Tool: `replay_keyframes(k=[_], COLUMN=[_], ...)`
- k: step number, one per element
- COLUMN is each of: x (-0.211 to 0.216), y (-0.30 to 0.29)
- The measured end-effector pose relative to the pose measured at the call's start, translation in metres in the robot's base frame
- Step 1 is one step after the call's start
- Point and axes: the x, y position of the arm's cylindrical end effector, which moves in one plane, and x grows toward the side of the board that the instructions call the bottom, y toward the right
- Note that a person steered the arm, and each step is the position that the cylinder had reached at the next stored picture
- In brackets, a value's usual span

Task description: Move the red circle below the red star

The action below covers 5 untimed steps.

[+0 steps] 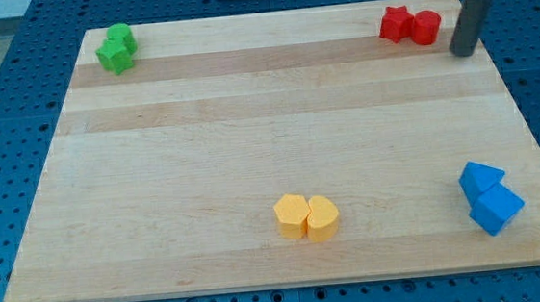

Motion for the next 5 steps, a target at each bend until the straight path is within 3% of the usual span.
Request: replay_keyframes(k=[2, 5], x=[-0.044, -0.04], y=[0.008, -0.067])
